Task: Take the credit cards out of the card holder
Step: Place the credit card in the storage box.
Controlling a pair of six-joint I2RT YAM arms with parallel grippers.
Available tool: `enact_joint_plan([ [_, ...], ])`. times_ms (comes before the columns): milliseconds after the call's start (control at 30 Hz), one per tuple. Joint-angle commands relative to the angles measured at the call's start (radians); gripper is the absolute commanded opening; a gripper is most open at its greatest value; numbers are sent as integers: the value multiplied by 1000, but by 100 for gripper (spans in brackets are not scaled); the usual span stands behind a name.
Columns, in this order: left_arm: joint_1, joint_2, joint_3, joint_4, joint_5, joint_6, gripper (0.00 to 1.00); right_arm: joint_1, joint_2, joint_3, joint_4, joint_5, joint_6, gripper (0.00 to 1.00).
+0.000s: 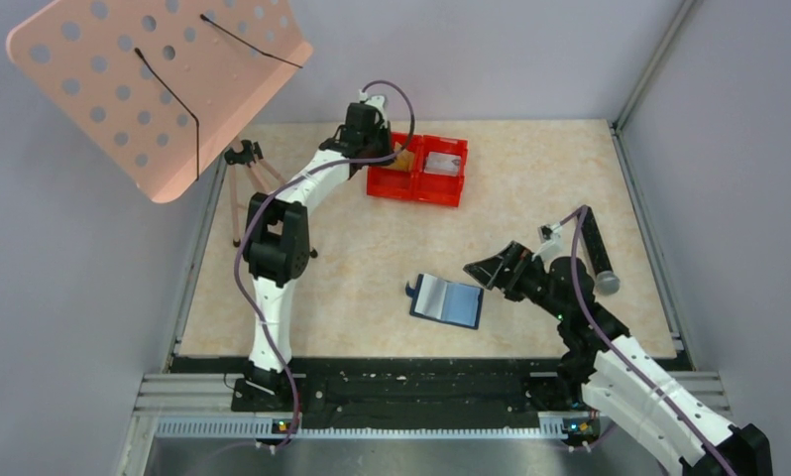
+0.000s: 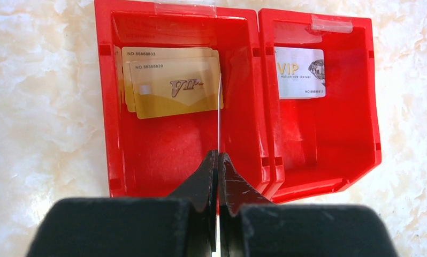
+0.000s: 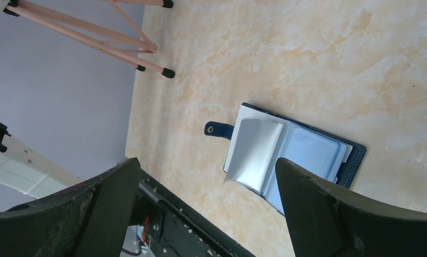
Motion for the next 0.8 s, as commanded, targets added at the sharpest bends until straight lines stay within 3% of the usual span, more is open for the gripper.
enact_joint_plan([
  [0, 31, 22, 50, 101, 89, -28, 0, 2, 12, 73, 29, 35, -37, 97],
  [367, 47, 94, 82, 159, 145, -75, 0, 2, 105, 103, 58, 20, -44, 97],
  [767, 52, 124, 109, 174, 113, -75, 0, 1, 123, 117, 61, 30, -41, 97],
])
